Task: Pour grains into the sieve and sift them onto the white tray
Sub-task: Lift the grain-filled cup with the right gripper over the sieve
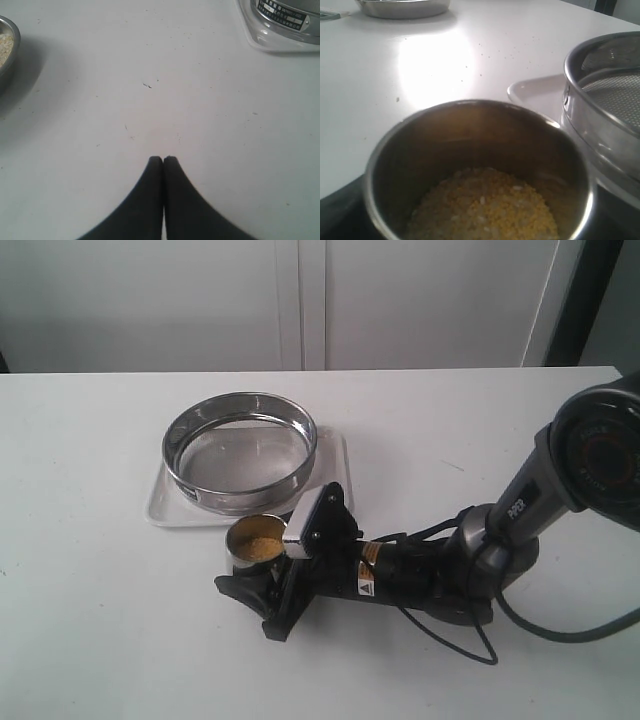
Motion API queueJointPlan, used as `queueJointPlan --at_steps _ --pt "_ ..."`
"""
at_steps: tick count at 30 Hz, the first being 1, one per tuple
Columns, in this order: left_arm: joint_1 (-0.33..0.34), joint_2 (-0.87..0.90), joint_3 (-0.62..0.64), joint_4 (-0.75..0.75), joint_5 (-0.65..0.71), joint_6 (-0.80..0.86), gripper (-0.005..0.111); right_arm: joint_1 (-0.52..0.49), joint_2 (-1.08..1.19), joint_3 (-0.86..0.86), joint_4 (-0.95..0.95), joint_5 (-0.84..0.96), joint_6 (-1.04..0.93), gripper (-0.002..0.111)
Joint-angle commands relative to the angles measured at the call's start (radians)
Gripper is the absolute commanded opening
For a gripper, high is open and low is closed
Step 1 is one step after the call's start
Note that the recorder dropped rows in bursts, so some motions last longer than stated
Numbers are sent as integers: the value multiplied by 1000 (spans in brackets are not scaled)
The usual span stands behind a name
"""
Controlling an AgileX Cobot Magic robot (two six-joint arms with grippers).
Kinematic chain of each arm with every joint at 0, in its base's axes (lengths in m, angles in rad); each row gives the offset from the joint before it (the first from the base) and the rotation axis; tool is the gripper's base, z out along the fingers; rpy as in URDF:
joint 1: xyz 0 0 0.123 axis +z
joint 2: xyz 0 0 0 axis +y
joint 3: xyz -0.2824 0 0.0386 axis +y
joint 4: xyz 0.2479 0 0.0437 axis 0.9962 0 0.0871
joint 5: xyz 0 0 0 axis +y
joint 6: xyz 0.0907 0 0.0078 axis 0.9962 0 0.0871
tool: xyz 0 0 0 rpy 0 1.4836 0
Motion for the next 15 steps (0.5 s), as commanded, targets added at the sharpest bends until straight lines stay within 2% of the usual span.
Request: queueJointPlan --at_steps 1,4,7,15 --pt "1 -4 10 -6 2 -8 0 2 1 -3 0 35 6 27" --pt "1 -4 10 -6 2 -8 0 2 1 -3 0 35 6 12" --pt "1 -4 10 -6 2 -8 0 2 1 -3 0 35 6 3" --pt "1 -4 10 -6 2 -8 0 2 -18 -3 0 33 39 0"
